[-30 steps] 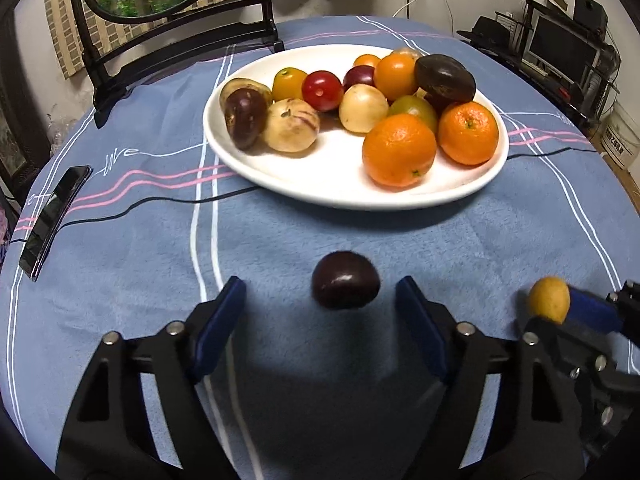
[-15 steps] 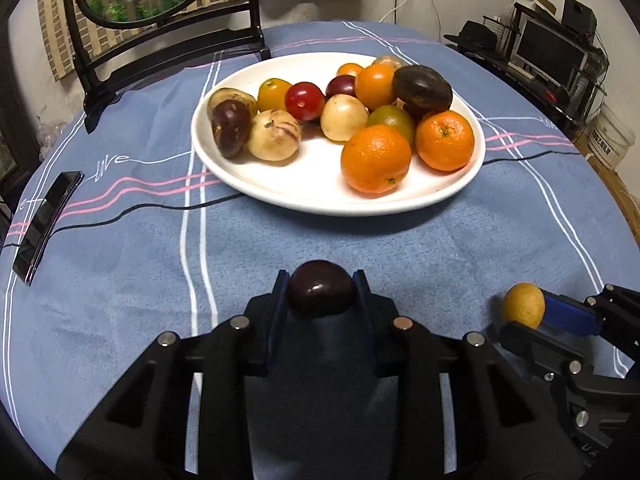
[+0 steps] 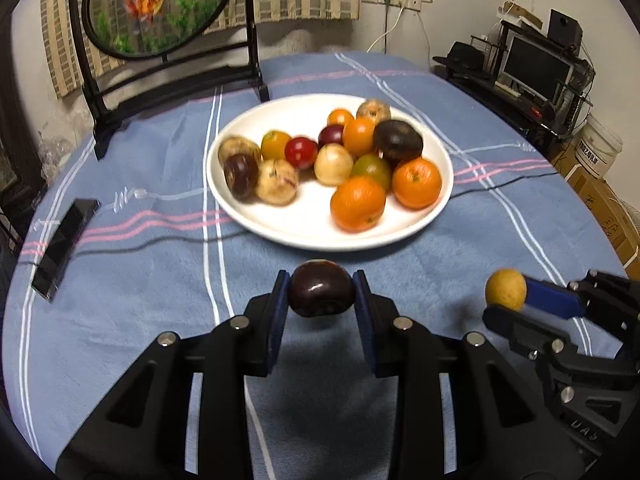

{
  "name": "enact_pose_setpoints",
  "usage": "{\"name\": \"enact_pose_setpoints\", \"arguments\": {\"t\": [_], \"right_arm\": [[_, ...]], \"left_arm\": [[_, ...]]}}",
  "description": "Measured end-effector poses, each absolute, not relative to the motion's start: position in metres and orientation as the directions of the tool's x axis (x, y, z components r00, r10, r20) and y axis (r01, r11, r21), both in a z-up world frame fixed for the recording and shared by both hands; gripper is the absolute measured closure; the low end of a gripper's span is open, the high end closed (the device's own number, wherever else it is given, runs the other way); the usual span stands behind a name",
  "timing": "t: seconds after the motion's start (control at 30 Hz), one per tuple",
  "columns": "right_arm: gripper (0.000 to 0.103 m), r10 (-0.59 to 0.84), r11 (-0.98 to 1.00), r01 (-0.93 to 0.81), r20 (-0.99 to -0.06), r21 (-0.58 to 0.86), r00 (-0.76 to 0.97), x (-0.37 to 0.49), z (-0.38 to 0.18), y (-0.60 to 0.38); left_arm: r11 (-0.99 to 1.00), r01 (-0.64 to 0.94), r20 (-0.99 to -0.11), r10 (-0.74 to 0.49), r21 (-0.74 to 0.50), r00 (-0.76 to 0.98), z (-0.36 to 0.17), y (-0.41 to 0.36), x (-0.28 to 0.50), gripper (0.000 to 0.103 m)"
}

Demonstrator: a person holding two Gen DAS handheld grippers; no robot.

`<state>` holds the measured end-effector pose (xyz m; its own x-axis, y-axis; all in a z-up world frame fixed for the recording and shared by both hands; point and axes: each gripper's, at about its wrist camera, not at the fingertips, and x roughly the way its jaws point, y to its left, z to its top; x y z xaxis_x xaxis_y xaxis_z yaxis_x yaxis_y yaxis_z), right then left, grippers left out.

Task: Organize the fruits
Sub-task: 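Carry the plum and yellow fruit onto the white plate and open both grippers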

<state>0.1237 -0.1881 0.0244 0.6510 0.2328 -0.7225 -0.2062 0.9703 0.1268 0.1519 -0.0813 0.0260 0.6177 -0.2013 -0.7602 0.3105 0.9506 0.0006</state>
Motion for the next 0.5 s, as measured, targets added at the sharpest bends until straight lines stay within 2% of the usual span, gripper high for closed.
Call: {"name": "enact_pose_setpoints", "arguments": {"t": [0.3,0.5], "right_arm": [[0.075,0.219,0.969,-0.242,-0.651,0.056,0.726,0.152,0.071,-0.187],[0.075,0.217,0.967,-0.25,-0.65,0.043,0.728,0.187,0.077,-0.185]], "left_arm": [[0.952,0.307,-0.724,-0.207,0.007,0.657,0.057,-0.084,0.176,0.07],[0.961,0.275,-0.731,-0.204,-0.024,0.651,0.056,-0.084,0.207,0.07]]}}
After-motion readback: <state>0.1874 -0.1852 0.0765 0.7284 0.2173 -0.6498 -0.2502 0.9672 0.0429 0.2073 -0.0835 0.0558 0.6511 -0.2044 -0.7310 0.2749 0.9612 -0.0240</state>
